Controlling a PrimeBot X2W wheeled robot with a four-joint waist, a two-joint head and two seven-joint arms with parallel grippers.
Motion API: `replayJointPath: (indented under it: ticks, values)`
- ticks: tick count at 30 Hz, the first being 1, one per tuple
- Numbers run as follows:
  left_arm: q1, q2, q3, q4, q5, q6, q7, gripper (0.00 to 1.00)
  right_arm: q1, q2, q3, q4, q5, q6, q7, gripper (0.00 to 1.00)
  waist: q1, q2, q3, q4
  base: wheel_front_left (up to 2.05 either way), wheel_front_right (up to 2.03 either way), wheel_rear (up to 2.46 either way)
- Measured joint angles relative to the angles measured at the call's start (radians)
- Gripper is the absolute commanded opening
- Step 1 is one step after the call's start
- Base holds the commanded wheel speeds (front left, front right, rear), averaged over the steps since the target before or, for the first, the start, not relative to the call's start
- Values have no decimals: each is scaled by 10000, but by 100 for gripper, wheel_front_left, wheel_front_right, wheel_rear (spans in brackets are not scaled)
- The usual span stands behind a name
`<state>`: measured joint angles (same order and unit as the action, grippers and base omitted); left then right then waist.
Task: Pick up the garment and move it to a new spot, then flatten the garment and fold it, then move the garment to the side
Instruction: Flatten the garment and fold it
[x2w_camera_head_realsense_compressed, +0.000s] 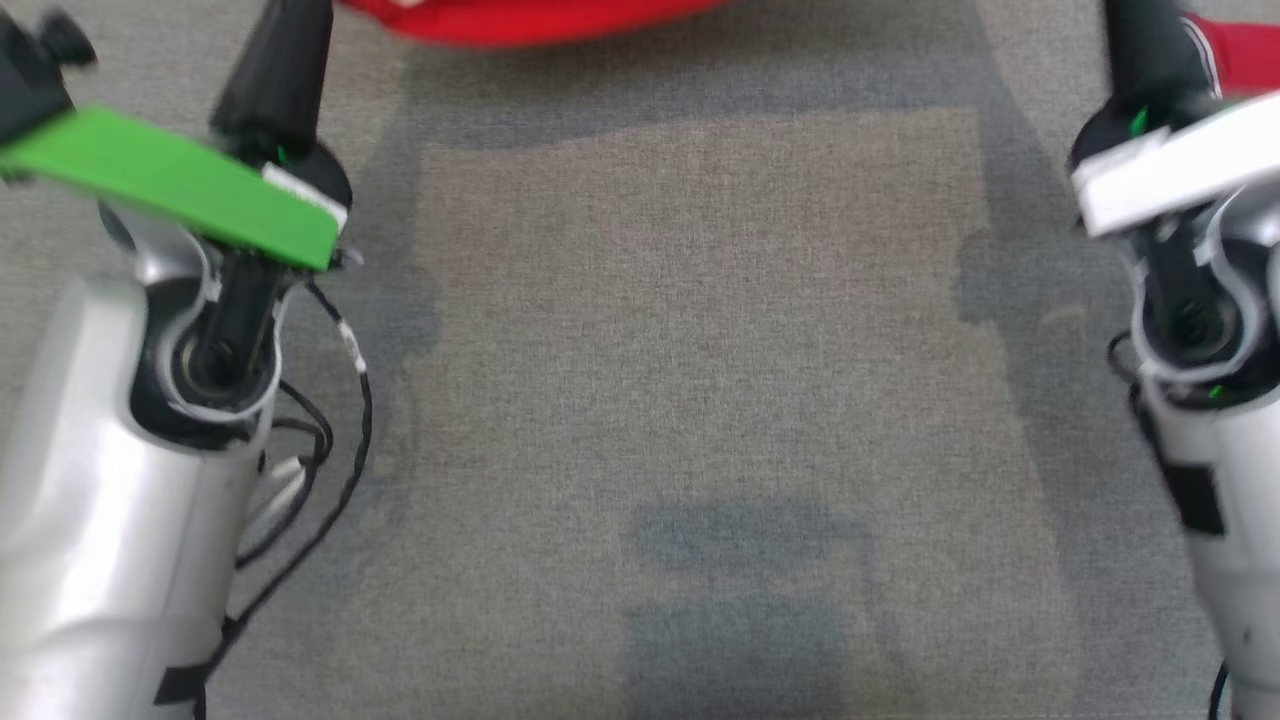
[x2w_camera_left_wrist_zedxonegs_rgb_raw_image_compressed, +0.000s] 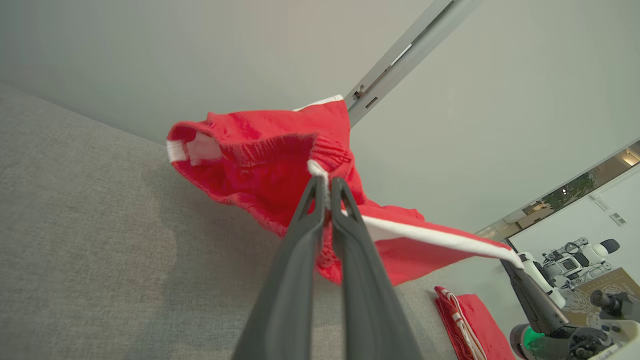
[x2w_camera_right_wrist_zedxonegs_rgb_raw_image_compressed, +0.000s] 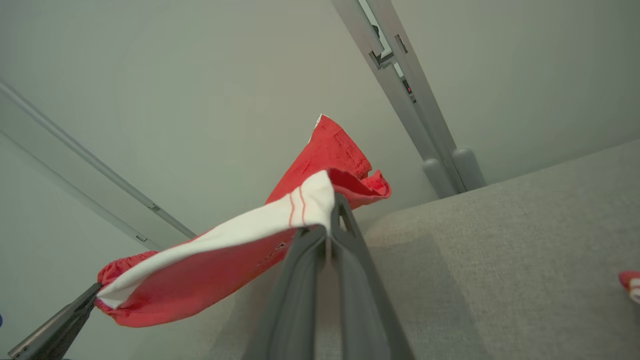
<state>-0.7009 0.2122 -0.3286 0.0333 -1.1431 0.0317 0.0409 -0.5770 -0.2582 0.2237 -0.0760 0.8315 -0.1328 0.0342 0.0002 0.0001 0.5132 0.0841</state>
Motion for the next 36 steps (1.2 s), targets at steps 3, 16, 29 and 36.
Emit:
replayJointPath:
  ticks: [3,16,29,36]
  values:
    - [468,-38,-23,608,33,-155,-290,0,686,253,69,249,44,2,-86,0,0,0,280,-73,0,0,0]
    - [562,-472,104,1854,-17,-1687,-2013,0,1760,-75,50,211,-849,449,-1651,0,-3,0,1715,-236,0,0,0]
    - [2317,-219,-1335,1475,-109,-1722,-2529,0,3230,-932,633,892,-1549,1143,-2109,0,-3,0,364,62,0,0,0]
    - [3938,186,-1649,1810,-180,-1720,-2713,0,4524,-936,1689,924,-1676,1444,-1852,0,-3,0,-767,273,0,0,0]
